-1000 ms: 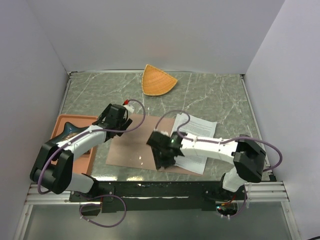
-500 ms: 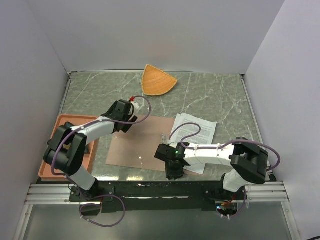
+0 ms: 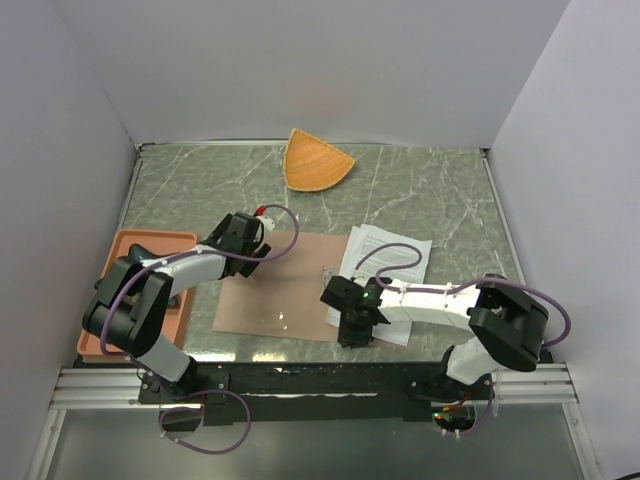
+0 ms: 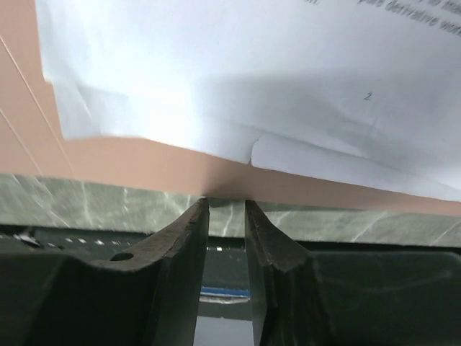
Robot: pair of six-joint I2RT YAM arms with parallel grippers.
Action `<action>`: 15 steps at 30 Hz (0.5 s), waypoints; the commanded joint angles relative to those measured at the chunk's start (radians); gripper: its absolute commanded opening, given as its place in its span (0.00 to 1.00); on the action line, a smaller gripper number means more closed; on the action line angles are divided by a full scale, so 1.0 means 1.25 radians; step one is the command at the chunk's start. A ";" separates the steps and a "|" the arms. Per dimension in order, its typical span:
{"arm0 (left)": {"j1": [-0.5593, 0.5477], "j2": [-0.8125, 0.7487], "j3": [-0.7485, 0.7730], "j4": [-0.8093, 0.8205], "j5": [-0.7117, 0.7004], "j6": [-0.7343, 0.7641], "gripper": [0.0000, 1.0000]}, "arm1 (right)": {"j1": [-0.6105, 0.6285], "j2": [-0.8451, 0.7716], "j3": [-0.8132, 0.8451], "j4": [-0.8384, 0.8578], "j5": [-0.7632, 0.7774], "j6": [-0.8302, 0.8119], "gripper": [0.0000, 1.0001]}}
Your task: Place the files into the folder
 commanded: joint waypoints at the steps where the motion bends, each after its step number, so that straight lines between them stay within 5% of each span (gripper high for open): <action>1: 0.000 -0.037 -0.030 -0.023 0.003 -0.016 0.99 | -0.045 0.021 -0.036 0.012 0.103 -0.022 0.32; 9: 0.000 -0.052 -0.052 -0.017 -0.020 -0.022 0.97 | -0.057 0.022 -0.039 0.035 0.094 -0.038 0.31; 15: 0.000 -0.062 0.035 -0.091 -0.026 -0.038 0.96 | -0.024 -0.034 0.078 -0.076 0.090 -0.085 0.55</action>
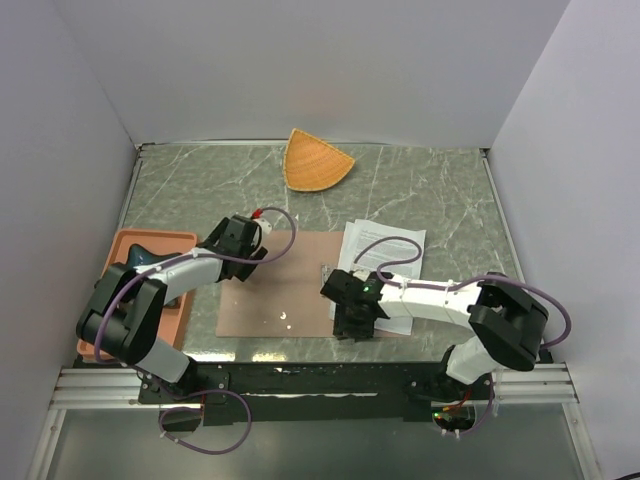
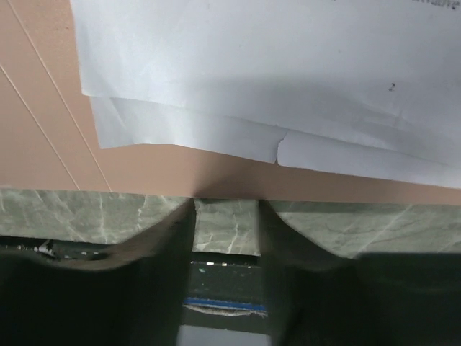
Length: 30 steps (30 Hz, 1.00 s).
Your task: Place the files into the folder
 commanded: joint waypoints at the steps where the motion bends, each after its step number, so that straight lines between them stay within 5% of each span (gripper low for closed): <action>1: 0.001 -0.022 0.084 -0.072 -0.015 -0.021 0.96 | 0.017 -0.053 0.096 -0.102 0.075 -0.052 0.60; 6: 0.014 -0.067 0.202 -0.164 0.030 -0.029 0.98 | -0.114 -0.165 0.162 -0.174 0.091 -0.117 0.65; 9: 0.018 -0.082 0.261 -0.217 0.070 -0.055 0.96 | -0.210 -0.203 0.172 -0.162 0.089 -0.179 0.99; 10: 0.018 -0.084 0.272 -0.241 0.093 -0.065 0.96 | -0.273 -0.211 0.179 -0.162 0.118 -0.200 0.99; 16: 0.021 -0.062 0.299 -0.283 0.136 -0.077 0.96 | -0.578 -0.088 0.283 -0.179 0.144 -0.368 0.99; 20: 0.020 -0.074 0.283 -0.271 0.139 -0.071 0.96 | -0.711 0.014 0.327 -0.166 0.094 -0.453 0.86; 30: 0.020 -0.056 0.253 -0.253 0.120 -0.078 0.97 | -0.749 0.174 0.379 -0.114 0.046 -0.507 0.74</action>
